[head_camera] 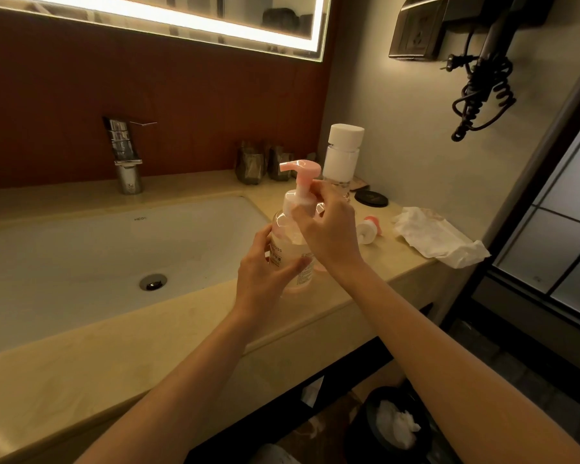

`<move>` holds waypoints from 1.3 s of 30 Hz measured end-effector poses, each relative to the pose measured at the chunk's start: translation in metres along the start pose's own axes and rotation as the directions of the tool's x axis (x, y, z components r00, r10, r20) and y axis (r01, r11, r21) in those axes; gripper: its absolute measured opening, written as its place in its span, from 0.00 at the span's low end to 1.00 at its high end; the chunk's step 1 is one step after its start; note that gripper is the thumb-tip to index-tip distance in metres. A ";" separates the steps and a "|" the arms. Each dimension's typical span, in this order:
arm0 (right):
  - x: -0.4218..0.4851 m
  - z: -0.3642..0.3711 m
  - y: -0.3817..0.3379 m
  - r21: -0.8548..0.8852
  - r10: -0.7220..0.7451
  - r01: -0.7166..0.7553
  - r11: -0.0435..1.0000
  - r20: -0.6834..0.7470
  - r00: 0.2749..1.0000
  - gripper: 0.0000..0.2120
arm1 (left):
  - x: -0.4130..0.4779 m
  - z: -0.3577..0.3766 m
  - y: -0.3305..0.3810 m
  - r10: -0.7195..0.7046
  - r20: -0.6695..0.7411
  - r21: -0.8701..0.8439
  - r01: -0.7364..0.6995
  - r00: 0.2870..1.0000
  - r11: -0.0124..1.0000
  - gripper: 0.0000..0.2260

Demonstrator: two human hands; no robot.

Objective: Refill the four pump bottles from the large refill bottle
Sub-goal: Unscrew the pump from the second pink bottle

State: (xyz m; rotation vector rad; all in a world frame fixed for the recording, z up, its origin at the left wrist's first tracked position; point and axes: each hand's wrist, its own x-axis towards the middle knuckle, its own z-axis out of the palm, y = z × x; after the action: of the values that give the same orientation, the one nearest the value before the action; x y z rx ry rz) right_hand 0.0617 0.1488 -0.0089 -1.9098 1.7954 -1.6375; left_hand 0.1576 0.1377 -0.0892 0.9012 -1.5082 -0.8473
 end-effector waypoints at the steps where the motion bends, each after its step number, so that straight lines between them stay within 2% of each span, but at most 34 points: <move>1: 0.000 0.000 -0.001 -0.004 -0.006 0.006 1.000 -0.010 1.000 0.20 | 0.000 0.000 0.000 0.000 0.000 0.002 0.000 1.000 1.000 0.30; 6: 0.004 0.005 -0.002 -0.113 0.000 -0.004 0.994 -0.038 0.999 0.30 | 0.001 0.002 -0.003 0.000 -0.009 0.019 0.000 1.000 1.000 0.30; 10: 0.004 0.004 0.001 -0.105 -0.008 0.004 0.994 -0.035 0.999 0.26 | 0.002 0.002 -0.003 0.011 -0.010 0.030 -0.011 1.000 1.000 0.30; 15: -0.001 0.000 -0.004 0.043 0.014 -0.016 0.999 0.040 0.999 0.21 | 0.002 0.001 -0.004 0.016 -0.008 0.024 -0.015 1.000 1.000 0.31; 19: 0.002 0.000 -0.006 0.020 0.010 -0.011 1.000 0.028 1.000 0.25 | 0.002 0.000 -0.005 0.008 -0.002 0.008 -0.008 1.000 1.000 0.29; 22: 0.003 0.003 -0.004 -0.073 0.019 -0.020 0.997 -0.006 1.000 0.29 | 0.001 0.001 -0.006 0.007 0.001 0.012 -0.007 1.000 1.000 0.29; 25: 0.003 0.003 -0.002 -0.075 0.023 -0.023 0.997 0.002 1.000 0.26 | 0.002 0.001 -0.005 0.023 0.000 0.025 -0.023 1.000 0.999 0.29; 30: -0.002 0.003 -0.005 0.030 0.022 -0.022 0.999 0.022 1.000 0.24 | 0.002 0.000 -0.006 0.025 -0.002 0.029 -0.025 1.000 0.999 0.30; 35: 0.004 0.005 -0.003 -0.110 0.031 -0.034 0.993 -0.030 0.999 0.29 | 0.002 0.001 -0.006 0.016 -0.004 0.027 -0.016 1.000 1.000 0.30; 39: 0.003 0.006 -0.002 -0.108 0.010 -0.014 0.994 -0.030 1.000 0.28 | 0.002 0.001 -0.007 0.015 -0.003 0.026 -0.015 1.000 1.000 0.30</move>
State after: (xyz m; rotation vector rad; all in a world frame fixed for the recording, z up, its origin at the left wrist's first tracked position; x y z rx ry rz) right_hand 0.0666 0.1441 -0.0086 -1.9232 1.9413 -1.6035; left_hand 0.1571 0.1328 -0.0943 0.9085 -1.5244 -0.8166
